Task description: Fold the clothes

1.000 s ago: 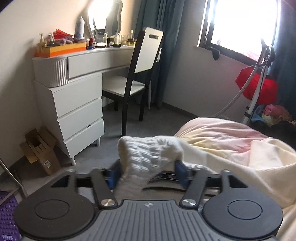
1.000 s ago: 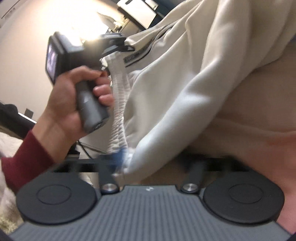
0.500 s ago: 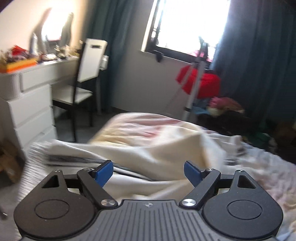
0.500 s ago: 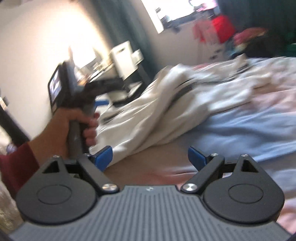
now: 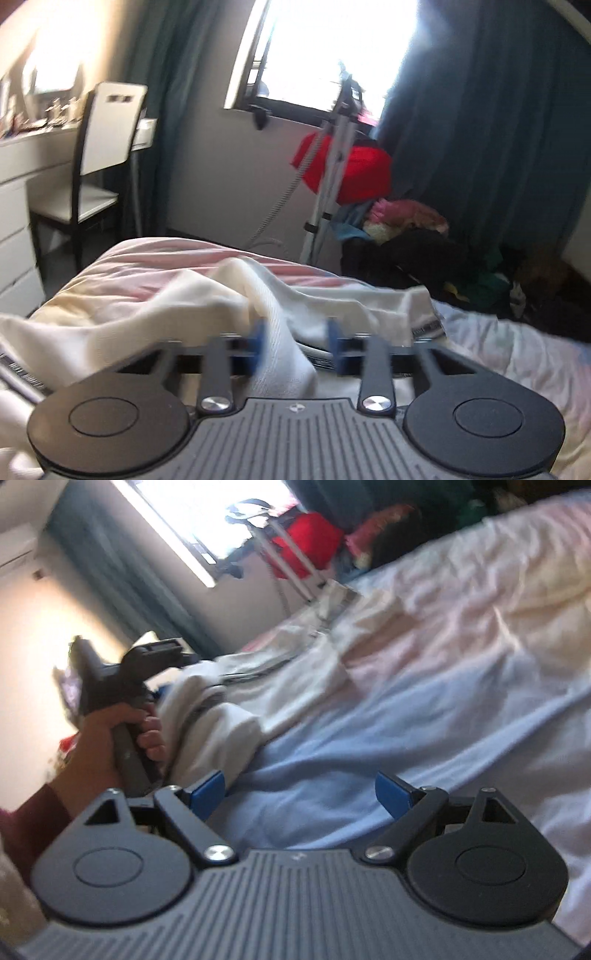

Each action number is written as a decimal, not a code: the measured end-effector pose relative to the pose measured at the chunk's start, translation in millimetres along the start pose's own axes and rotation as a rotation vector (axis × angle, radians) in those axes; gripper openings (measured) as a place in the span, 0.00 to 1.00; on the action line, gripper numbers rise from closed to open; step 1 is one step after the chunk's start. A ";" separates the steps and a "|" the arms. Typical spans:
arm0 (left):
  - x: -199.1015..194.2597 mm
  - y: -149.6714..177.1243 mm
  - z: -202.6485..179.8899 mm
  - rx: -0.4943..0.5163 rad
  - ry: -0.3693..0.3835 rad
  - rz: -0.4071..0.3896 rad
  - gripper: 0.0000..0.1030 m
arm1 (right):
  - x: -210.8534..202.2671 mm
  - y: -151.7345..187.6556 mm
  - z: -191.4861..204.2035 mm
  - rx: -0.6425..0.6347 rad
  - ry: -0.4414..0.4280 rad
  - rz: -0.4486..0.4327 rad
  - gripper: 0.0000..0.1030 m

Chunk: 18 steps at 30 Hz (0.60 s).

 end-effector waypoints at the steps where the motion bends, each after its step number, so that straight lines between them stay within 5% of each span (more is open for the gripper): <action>1: 0.4 2.8 -7.9 0.025 -0.008 -0.006 0.09 | 5.1 0.2 -5.5 0.018 0.010 0.014 0.88; 6: -38.6 10.1 -26.8 0.154 0.007 -0.103 0.04 | 5.3 -1.9 -7.6 0.045 -0.018 0.013 0.88; 12: -146.2 37.0 -22.3 0.228 0.089 -0.174 0.03 | -26.6 -4.9 9.4 -0.010 -0.038 -0.067 0.88; 18: -230.2 100.9 7.4 0.187 0.156 -0.137 0.03 | -64.3 -6.8 24.8 -0.019 -0.086 -0.130 0.88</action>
Point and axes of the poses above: each gripper's, at about its wrist camera, not at the fingertips, and x roughly the way its jaws point, z to its left, y to its underside, the point moved 4 cm from there along x, roughly the way its jaws point, and after that the axes turned 6 degrees about -y, right-handed, at the moved point
